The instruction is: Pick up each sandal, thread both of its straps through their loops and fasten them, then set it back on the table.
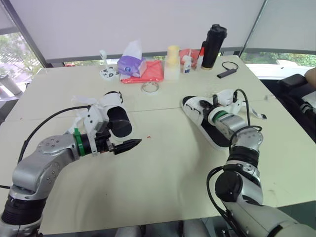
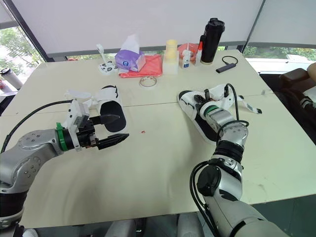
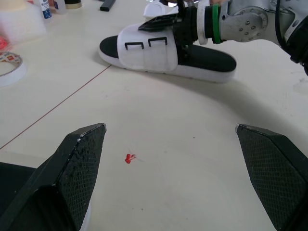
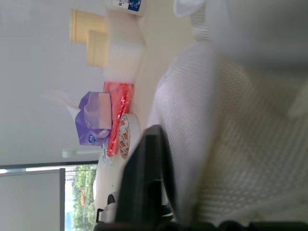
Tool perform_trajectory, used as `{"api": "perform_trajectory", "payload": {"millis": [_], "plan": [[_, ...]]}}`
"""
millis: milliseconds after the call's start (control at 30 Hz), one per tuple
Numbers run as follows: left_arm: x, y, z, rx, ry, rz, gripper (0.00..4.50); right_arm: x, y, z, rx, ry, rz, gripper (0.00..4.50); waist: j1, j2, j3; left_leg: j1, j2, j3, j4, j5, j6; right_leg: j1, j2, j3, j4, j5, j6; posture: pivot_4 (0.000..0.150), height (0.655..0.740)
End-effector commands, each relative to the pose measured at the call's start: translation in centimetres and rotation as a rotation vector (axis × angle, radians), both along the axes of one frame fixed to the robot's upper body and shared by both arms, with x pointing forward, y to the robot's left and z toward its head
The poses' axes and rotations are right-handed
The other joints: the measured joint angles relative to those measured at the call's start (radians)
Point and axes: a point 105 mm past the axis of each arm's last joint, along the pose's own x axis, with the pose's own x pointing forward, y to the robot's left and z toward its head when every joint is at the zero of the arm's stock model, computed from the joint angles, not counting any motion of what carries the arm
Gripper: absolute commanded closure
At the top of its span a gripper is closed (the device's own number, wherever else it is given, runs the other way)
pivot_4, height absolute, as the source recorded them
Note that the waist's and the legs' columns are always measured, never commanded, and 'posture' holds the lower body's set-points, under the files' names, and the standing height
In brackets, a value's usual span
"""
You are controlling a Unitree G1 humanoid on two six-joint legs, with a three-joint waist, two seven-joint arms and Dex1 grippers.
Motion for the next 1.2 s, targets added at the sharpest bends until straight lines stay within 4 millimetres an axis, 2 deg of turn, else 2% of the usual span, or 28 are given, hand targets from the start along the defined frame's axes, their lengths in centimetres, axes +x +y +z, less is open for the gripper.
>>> {"api": "perform_trajectory", "payload": {"millis": [33,200,333,567,700,933,1200], "plan": [[-0.3,-0.2,0.9,-0.003,-0.049,-0.009,0.0,0.0,0.2,2.1,-0.016,-0.084,0.019,4.45,0.001,0.0,0.0,0.0,0.0,0.0,0.0,0.0,0.0,0.0,0.0,0.0,0.0,0.0,0.0,0.15,0.74],[-0.2,-0.4,0.7,-0.006,-0.043,-0.017,0.0,-3.9,2.8,4.1,-0.198,-0.219,0.314,4.45,0.004,0.001,0.001,0.0,0.0,0.0,-0.002,0.0,0.0,-0.001,0.0,0.0,0.0,0.0,0.0,0.15,0.74],[-0.2,-0.6,0.7,-0.006,-0.038,-0.028,0.0,-7.3,4.5,5.0,-0.253,-0.284,0.551,4.45,0.002,0.002,0.001,-0.001,0.0,0.0,-0.002,0.0,0.0,-0.001,-0.001,0.0,-0.001,0.0,0.0,0.15,0.74],[0.1,-0.8,0.5,0.0,-0.035,-0.054,0.0,-12.8,6.5,4.3,-0.363,-0.275,0.987,4.45,0.004,0.001,0.001,0.0,0.0,0.0,-0.002,0.0,0.0,0.0,0.0,0.0,-0.001,0.0,0.0,0.15,0.74],[0.3,-1.1,0.4,-0.002,-0.037,-0.064,0.0,-14.9,7.2,2.8,-0.419,-0.197,1.158,4.45,0.007,0.001,0.001,0.0,0.0,0.0,-0.002,0.0,0.0,0.001,-0.001,0.0,-0.003,0.0,0.0,0.15,0.74],[0.2,-1.3,0.4,-0.004,-0.041,-0.069,0.0,-16.0,6.8,0.5,-0.439,-0.042,1.258,4.45,0.01,0.0,0.002,-0.001,0.0,0.0,-0.001,0.0,0.0,0.001,-0.001,0.0,-0.004,0.0,0.0,0.15,0.74],[0.1,-1.5,0.3,-0.003,-0.05,-0.064,0.0,-14.0,6.5,0.0,-0.437,0.028,1.187,4.45,0.011,0.0,0.002,-0.001,0.0,0.0,-0.001,0.0,0.0,0.001,-0.001,0.0,-0.005,0.0,0.0,0.15,0.74]]}}
